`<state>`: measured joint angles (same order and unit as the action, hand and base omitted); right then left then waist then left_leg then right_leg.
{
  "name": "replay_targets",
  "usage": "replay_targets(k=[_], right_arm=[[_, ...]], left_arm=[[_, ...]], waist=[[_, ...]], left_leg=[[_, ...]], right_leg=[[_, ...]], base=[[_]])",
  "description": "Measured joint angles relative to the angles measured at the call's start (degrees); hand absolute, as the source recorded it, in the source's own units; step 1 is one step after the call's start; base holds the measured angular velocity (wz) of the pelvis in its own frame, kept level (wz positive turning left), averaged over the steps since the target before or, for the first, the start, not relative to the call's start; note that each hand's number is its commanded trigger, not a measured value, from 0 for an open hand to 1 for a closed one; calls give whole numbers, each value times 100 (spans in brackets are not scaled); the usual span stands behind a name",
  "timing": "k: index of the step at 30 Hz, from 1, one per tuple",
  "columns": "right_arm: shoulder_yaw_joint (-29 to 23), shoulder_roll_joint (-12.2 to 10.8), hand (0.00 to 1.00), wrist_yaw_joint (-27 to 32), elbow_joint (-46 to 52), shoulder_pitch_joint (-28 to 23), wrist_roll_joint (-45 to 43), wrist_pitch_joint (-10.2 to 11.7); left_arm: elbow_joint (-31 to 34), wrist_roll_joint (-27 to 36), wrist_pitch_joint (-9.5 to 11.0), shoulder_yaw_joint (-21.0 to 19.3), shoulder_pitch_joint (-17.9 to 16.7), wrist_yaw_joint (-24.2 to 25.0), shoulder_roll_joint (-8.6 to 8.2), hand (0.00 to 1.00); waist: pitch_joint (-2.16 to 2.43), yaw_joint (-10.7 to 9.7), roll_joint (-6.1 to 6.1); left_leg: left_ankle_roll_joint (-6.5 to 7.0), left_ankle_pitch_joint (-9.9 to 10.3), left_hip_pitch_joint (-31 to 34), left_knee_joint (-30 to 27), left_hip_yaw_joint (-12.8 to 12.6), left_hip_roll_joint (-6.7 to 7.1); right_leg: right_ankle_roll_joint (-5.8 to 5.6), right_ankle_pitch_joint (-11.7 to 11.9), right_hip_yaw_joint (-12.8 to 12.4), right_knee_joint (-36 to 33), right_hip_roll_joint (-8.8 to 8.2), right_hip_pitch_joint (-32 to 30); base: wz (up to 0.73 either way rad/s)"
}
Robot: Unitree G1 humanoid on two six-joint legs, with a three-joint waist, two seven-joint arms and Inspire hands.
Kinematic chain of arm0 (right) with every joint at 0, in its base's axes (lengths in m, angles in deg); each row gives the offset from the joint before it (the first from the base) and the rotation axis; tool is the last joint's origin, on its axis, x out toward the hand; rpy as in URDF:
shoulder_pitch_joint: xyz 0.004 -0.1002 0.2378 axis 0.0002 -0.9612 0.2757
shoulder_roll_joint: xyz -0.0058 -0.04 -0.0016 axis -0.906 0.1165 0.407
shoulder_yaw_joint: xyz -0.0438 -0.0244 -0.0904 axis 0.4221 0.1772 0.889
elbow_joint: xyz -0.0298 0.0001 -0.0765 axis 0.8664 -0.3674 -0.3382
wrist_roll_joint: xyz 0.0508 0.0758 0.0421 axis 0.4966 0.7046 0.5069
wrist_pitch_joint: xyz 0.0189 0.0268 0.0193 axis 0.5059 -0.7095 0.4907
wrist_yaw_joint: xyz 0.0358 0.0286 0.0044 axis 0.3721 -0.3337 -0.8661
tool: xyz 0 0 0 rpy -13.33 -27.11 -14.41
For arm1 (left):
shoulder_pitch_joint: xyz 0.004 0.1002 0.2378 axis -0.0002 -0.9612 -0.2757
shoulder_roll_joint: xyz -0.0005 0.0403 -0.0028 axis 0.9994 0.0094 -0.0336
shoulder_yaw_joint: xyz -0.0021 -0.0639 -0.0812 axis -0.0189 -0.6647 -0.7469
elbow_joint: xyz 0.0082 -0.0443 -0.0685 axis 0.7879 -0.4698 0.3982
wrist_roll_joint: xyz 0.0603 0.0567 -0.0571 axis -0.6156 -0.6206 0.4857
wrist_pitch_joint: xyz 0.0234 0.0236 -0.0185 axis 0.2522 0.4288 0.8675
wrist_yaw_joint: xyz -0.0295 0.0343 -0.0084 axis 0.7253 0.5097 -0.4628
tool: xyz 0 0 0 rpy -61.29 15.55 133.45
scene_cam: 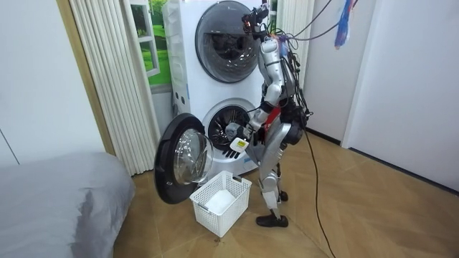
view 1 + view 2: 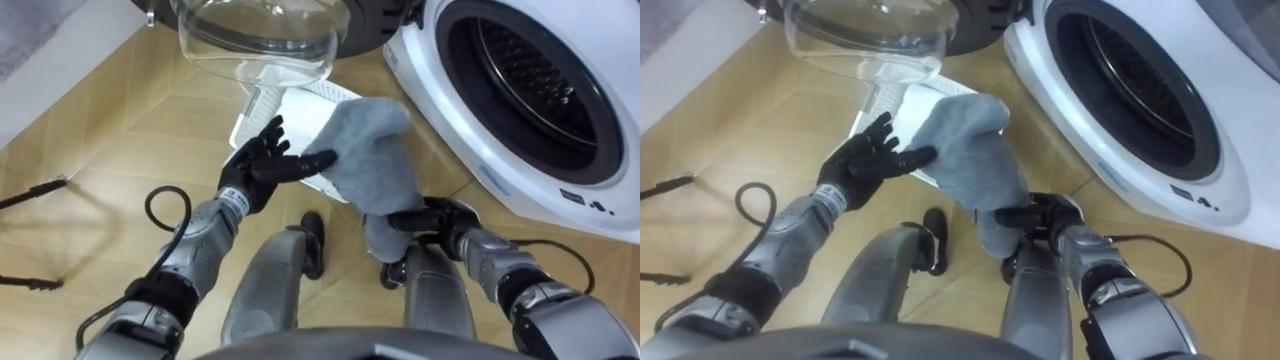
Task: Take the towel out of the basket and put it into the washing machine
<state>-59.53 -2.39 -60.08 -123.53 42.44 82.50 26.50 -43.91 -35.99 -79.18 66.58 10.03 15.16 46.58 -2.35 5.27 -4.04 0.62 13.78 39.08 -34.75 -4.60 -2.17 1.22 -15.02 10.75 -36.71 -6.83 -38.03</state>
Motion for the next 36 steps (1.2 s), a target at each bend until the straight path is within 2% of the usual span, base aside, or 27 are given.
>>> replay_targets(k=[6, 9, 11, 14, 19, 22, 26, 36], right_arm=[[-89, 43, 100, -189, -207, 156, 92, -194], [-101, 111, 100, -255, -247, 175, 399, -280], [-107, 199, 100, -310, -251, 210, 583, -319], [-379, 241, 100, -308, -345, 319, 1123, -358], [-997, 372, 100, -283, -377, 381, 2063, -364], [-1299, 426, 100, -140, -374, 399, 2679, -343], [-1671, 469, 100, 156, -376, 542, 3195, -350], [-1677, 855, 100, 906, -356, 678, 3598, -356]], left_arm=[[-1, 5, -86, 2, 21, 0, -17, 0], [-11, 12, -157, -3, 29, -1, -12, 0], [-5, 7, -171, 5, 62, -21, -14, 0], [-3, 12, -199, 9, 77, -171, 31, 0], [-2, 4, -241, 2, 12, -395, 30, 0], [25, 7, -242, -58, -6, -546, 65, 0], [98, 7, -242, -62, -16, -780, 152, 0], [106, 14, -302, -31, -32, -902, 164, 0]], waist=[[-17, 15, 24], [-45, 94, 68], [-81, 91, 125], [-108, 87, 180], [-103, 81, 208], [-77, 75, 278], [-77, -36, 318], [-71, -100, 334]], left_leg=[[0, -31, 57, -5, 47, -2], [-26, -58, 64, 4, 92, 27], [-31, -86, 95, -16, 133, 114], [-29, -100, 230, -113, 143, 128], [-22, -104, 323, -183, 146, 141], [-22, -104, 324, -201, 149, 142], [-19, -105, 327, -260, 148, 148], [-7, -110, 366, -370, 142, 144]], right_leg=[[24, -20, 66, -15, -18, -6], [49, -52, 102, -76, -47, -22], [47, -130, 124, -217, -141, -97], [64, -163, 168, -319, -193, -216], [58, -166, 199, -331, -216, -267], [57, -165, 197, -341, -218, -266], [52, -169, 188, -414, -229, -265], [53, -165, 145, -529, -224, -313]], base=[[8], [9], [22], [11], [1], [0], [0], [0]])
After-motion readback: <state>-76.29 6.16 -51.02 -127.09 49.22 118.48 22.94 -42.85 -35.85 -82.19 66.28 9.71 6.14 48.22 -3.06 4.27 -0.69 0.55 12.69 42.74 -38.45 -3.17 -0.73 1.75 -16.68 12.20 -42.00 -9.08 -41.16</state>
